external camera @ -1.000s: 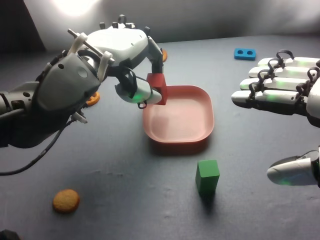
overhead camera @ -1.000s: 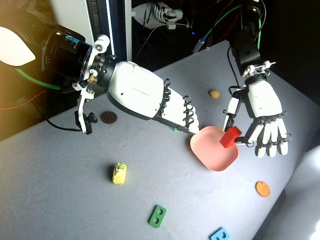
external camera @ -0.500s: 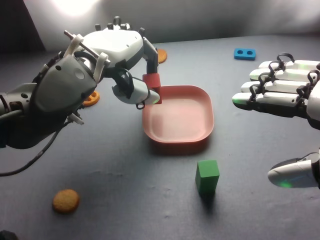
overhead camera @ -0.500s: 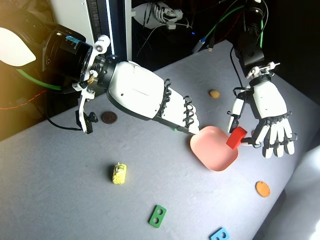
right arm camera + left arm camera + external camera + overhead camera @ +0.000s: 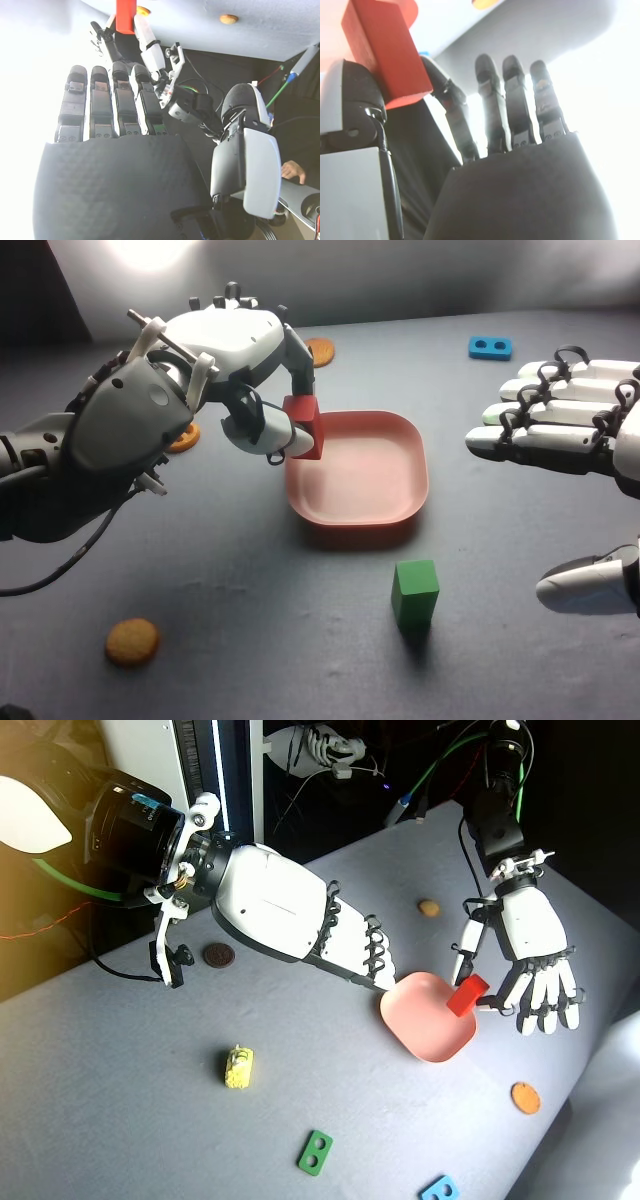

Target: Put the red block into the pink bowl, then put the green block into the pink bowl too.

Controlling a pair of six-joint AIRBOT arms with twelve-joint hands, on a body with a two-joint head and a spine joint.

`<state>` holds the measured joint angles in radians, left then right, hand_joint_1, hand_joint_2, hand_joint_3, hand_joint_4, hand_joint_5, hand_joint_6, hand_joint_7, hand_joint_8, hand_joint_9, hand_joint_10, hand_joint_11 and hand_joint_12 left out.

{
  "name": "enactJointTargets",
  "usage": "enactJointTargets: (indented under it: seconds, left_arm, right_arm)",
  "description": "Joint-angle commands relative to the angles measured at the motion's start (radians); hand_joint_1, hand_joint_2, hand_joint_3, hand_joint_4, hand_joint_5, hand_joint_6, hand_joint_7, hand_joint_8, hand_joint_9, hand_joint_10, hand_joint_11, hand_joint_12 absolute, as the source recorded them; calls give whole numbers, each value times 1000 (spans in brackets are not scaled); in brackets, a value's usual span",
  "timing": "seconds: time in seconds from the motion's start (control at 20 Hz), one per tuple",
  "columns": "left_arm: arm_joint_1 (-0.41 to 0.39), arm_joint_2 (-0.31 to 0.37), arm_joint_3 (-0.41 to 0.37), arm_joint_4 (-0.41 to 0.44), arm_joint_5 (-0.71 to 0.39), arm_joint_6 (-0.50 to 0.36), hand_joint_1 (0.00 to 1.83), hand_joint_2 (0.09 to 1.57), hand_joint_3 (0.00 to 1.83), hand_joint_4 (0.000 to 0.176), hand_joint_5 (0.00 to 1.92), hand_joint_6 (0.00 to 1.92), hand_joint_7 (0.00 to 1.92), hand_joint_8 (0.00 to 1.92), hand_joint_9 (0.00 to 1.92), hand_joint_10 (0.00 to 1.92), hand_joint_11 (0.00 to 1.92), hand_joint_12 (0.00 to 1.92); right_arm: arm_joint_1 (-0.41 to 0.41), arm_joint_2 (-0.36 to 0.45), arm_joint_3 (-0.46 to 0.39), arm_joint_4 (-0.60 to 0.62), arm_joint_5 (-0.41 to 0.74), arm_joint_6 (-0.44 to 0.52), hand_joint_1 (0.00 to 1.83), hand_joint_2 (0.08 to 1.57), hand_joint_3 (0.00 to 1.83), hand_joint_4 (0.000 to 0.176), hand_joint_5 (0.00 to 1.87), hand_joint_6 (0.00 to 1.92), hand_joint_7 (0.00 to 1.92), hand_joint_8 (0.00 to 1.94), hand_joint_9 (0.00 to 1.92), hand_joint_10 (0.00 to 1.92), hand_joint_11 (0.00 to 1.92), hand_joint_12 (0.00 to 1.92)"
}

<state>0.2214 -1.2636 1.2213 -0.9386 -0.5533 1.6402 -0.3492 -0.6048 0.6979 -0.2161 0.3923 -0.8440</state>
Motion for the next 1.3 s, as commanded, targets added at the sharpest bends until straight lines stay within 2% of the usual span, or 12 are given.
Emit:
enactJointTargets:
  seconds: [0.0, 0.05, 0.15, 0.55, 0.6, 0.65, 0.7, 0.8, 0.85, 0.95, 1.05, 1.25]
  left_arm:
    - [-4, 10, 4, 39, -83, -4, 1027, 994, 0, 0, 954, 427, 495, 4, 276, 6, 23, 41]
    - [-4, 10, 4, 39, -83, -4, 1006, 982, 0, 0, 902, 178, 472, 5, 264, 4, 8, 55]
    - [-4, 9, 4, 39, -83, -5, 950, 986, 6, 0, 845, 13, 486, 2, 270, 1, 0, 119]
    - [-16, 19, -4, 39, -82, -3, 790, 1012, 1, 0, 600, 0, 419, 2, 251, 3, 2, 89]
    - [-21, 32, -17, 9, -79, 34, 820, 963, 7, 0, 626, 0, 463, 1, 307, 1, 0, 249]
    - [-23, 45, -30, -17, -78, 61, 646, 1039, 31, 0, 467, 0, 355, 0, 217, 0, 0, 78]
    - [-24, 60, -43, -37, -78, 86, 688, 1020, 17, 0, 461, 10, 364, 11, 229, 11, 15, 53]
    - [-24, 105, -83, -79, -78, 141, 651, 1017, 0, 0, 389, 0, 361, 0, 262, 0, 0, 233]
    - [-23, 134, -108, -100, -76, 166, 619, 1010, 0, 0, 372, 0, 357, 0, 271, 2, 0, 314]
    - [-15, 186, -154, -118, -67, 193, 579, 1027, 1, 0, 285, 6, 274, 3, 207, 5, 0, 254]
    - [-3, 233, -189, -122, -28, 203, 463, 1070, 9, 0, 233, 5, 217, 2, 152, 1, 0, 121]
    - [31, 319, -244, -91, 95, 203, 269, 1132, 13, 0, 322, 10, 328, 7, 252, 8, 0, 369]
  right_arm:
    - [8, 8, -3, 15, 111, 0, 69, 1076, 2, 0, 97, 0, 64, 0, 0, 0, 0, 0]
    - [8, 8, -3, 15, 111, 0, 106, 1070, 0, 0, 118, 8, 89, 9, 10, 4, 0, 0]
    - [8, 8, -3, 15, 111, 0, 124, 1069, 0, 0, 147, 16, 117, 15, 33, 12, 0, 0]
    - [8, 8, -3, 15, 111, 0, 106, 1067, 0, 0, 136, 6, 115, 7, 42, 12, 0, 0]
    - [8, 7, -3, 16, 111, 0, 113, 1067, 0, 0, 137, 5, 112, 5, 35, 8, 0, 0]
    - [8, 5, -3, 16, 111, 0, 126, 1066, 0, 0, 136, 4, 103, 1, 22, 2, 0, 0]
    - [8, -1, -3, 19, 111, 0, 133, 1069, 0, 0, 130, 1, 96, 0, 13, 0, 0, 0]
    - [8, -24, -2, 43, 111, 0, 120, 1066, 0, 0, 143, 6, 118, 8, 36, 10, 0, 0]
    - [8, -43, 4, 69, 111, -1, 129, 1065, 0, 0, 155, 9, 129, 10, 44, 12, 0, 0]
    - [10, -88, 20, 231, 110, -120, 84, 1080, 5, 0, 114, 1, 93, 1, 11, 2, 0, 0]
    - [20, -137, 54, 326, 90, -165, 76, 1079, 4, 0, 98, 0, 92, 1, 16, 4, 0, 0]
    - [31, -193, 75, 401, 73, -213, 77, 1070, 0, 0, 127, 11, 115, 9, 44, 13, 0, 0]
